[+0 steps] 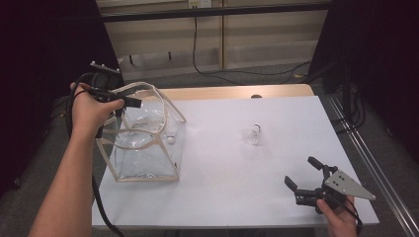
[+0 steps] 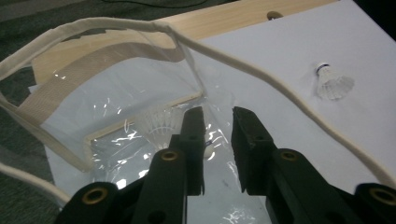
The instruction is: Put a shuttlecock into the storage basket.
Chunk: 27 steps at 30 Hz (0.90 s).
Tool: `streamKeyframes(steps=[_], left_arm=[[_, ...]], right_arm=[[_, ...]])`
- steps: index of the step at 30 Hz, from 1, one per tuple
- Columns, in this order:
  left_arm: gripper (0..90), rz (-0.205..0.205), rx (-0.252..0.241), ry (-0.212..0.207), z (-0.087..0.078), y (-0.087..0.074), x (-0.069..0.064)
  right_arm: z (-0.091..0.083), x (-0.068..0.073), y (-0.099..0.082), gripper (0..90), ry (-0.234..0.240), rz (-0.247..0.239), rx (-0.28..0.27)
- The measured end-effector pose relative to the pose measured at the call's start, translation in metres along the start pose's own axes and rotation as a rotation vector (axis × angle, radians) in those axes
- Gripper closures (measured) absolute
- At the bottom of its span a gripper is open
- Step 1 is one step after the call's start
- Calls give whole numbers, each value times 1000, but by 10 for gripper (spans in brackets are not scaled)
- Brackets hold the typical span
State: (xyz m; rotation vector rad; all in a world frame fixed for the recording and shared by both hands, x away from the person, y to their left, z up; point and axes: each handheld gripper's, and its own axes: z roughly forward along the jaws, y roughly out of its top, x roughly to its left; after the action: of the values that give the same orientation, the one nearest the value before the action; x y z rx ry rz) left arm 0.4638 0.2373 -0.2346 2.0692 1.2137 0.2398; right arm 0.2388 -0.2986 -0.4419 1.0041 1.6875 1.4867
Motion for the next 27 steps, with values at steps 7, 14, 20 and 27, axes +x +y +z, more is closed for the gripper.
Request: streamKeyframes(steps=[7,14,20,27], left_arm=[[630,15,-5,-54,-3,3,-12],[509,32,-15,-115,-6,9,-31],[364,42,-20,-160,-4,12,-49],[288,37,-20,-214,-1,15,-61]], right_arm=[[0,0,0,2,0,-3,1],[-1,0,0,2,1,-4,-2],[-1,-1,1,2,-2,1,-5],[-1,-1,1,2,-2,2,-5]])
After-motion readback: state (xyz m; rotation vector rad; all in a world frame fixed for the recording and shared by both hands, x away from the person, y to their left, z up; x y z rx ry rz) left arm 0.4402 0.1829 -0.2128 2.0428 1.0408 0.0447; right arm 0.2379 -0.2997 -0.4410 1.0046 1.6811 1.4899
